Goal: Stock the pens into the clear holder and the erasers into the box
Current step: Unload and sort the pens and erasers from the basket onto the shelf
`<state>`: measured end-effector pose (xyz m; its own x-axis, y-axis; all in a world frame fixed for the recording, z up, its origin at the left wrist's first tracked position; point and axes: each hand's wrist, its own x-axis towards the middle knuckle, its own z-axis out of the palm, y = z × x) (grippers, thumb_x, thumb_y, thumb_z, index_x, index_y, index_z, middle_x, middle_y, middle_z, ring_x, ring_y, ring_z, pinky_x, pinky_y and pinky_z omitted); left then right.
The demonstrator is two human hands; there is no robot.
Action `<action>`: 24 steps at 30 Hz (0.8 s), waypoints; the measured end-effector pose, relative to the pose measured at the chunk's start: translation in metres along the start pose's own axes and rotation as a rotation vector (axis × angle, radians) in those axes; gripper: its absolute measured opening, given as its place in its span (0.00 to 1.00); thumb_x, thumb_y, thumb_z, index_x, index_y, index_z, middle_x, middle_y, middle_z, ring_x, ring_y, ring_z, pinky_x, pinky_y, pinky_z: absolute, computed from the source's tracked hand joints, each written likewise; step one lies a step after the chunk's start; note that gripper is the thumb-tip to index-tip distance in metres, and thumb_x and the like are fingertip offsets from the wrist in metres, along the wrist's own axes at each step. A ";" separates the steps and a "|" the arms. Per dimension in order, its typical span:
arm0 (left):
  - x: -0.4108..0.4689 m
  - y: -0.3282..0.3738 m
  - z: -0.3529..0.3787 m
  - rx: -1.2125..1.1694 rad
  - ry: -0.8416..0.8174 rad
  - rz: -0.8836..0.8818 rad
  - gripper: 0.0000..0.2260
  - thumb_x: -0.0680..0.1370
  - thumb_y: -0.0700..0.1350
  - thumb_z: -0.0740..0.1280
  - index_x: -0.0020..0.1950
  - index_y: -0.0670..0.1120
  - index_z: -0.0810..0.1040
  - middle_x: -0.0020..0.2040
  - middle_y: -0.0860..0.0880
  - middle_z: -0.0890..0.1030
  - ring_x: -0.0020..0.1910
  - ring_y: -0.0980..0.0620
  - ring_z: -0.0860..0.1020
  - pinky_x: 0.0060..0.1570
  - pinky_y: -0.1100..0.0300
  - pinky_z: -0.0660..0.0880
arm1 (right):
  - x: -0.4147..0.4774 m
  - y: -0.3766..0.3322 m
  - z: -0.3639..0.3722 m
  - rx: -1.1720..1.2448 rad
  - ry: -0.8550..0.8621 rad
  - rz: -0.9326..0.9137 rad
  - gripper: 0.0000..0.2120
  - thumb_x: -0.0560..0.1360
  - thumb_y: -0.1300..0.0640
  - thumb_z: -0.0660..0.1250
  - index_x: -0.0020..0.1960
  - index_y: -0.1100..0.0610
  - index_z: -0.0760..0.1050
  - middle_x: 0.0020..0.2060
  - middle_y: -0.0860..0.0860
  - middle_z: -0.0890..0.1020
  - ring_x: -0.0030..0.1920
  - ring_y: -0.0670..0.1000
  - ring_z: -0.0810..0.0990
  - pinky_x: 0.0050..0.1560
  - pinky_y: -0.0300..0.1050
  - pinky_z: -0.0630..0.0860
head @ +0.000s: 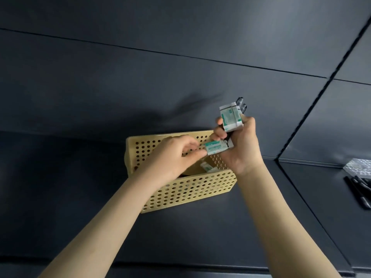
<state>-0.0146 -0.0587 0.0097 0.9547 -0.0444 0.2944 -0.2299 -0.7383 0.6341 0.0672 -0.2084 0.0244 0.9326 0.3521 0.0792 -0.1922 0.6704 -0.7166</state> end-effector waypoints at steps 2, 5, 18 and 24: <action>0.001 0.018 0.017 -0.069 -0.042 0.024 0.17 0.76 0.57 0.68 0.63 0.54 0.77 0.57 0.61 0.80 0.53 0.67 0.75 0.47 0.78 0.67 | -0.016 -0.016 -0.003 0.029 0.034 -0.046 0.18 0.80 0.51 0.49 0.42 0.57 0.74 0.35 0.51 0.71 0.27 0.47 0.64 0.32 0.39 0.67; 0.006 0.048 0.046 -0.182 -0.048 0.016 0.12 0.74 0.57 0.71 0.54 0.55 0.79 0.50 0.62 0.81 0.49 0.67 0.76 0.45 0.75 0.70 | -0.044 -0.041 -0.023 -0.013 0.086 -0.099 0.22 0.80 0.50 0.49 0.36 0.55 0.76 0.34 0.51 0.69 0.27 0.48 0.66 0.31 0.39 0.69; -0.006 0.233 0.247 -0.940 -0.443 -0.360 0.04 0.77 0.39 0.70 0.44 0.44 0.76 0.37 0.51 0.82 0.35 0.58 0.75 0.36 0.66 0.72 | -0.209 -0.187 -0.200 -0.162 0.390 -0.232 0.16 0.82 0.51 0.48 0.47 0.58 0.70 0.35 0.52 0.75 0.32 0.48 0.70 0.36 0.45 0.67; -0.014 0.322 0.332 -1.044 -0.453 -0.403 0.07 0.77 0.35 0.68 0.42 0.43 0.74 0.37 0.47 0.79 0.32 0.57 0.74 0.35 0.66 0.74 | -0.277 -0.266 -0.293 -0.358 0.617 -0.289 0.19 0.83 0.55 0.49 0.46 0.57 0.78 0.35 0.53 0.78 0.31 0.48 0.73 0.38 0.43 0.70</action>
<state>-0.0391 -0.5191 -0.0279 0.9248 -0.3222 -0.2025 0.2572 0.1371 0.9566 -0.0500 -0.6757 -0.0102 0.9525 -0.3033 -0.0283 0.0973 0.3910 -0.9152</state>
